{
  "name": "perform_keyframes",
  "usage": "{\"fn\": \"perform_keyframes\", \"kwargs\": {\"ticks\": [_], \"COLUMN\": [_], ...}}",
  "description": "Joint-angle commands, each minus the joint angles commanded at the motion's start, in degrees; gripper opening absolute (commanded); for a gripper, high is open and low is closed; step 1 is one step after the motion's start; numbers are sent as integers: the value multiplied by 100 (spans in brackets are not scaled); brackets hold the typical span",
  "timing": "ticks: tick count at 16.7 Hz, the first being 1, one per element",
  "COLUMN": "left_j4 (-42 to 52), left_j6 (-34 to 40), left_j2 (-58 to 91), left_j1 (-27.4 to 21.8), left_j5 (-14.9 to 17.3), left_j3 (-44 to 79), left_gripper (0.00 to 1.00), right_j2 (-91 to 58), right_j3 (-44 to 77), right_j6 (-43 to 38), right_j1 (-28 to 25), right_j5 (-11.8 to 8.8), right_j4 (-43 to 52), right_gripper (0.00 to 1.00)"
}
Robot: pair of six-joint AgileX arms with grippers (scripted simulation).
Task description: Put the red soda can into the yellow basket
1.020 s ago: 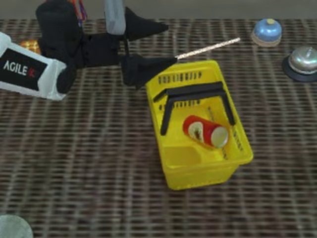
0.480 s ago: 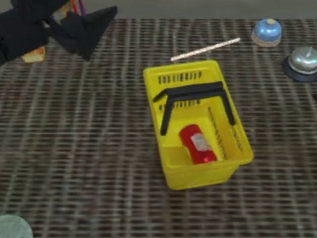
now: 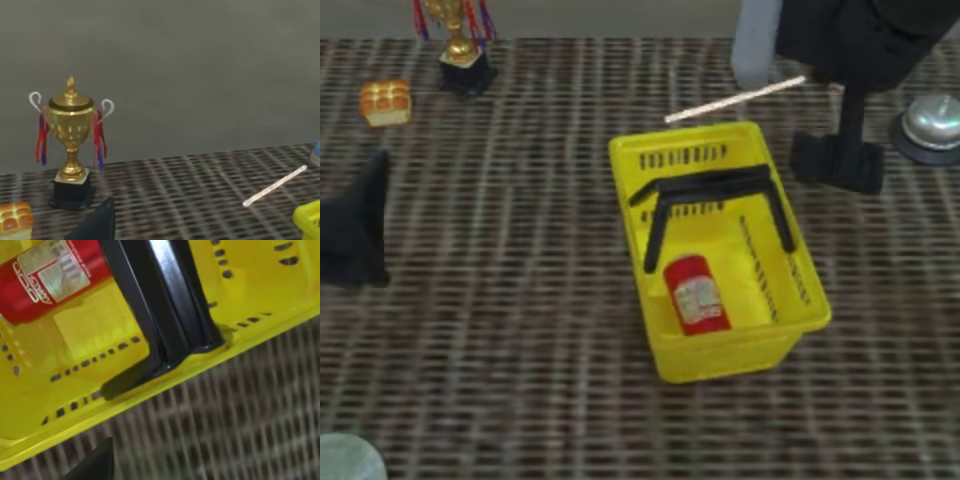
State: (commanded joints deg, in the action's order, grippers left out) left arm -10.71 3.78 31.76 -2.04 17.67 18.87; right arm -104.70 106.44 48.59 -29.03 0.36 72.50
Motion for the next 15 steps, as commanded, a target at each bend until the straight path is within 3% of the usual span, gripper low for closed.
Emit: {"fn": "perform_keyframes", "kwargs": {"ticks": [4,7,10,15], "left_j4": [683,968,1071,1071], "left_j6": [-183,-316,-378,-378], "left_j2": [-1972,-2841,-3176,-3176], "left_j1": [198,284,318,318], "left_j5": [-1021,-1544,-1767,-1767], "left_j3": [-1129,-1671,-1887,-1887], "left_gripper": [100,100,100,100], "right_j2": [-1770,-2580,-2887,-2894], "right_j3": [1798,2620,2933,2930], "right_j6": [794,1180,1336,1334], "right_j1": [-479,-718,-816,-791], "right_j5": [1,-7,-11,-10], "right_j4": [1176,1741,1970,1964], "right_gripper": [100,100,100,100]}}
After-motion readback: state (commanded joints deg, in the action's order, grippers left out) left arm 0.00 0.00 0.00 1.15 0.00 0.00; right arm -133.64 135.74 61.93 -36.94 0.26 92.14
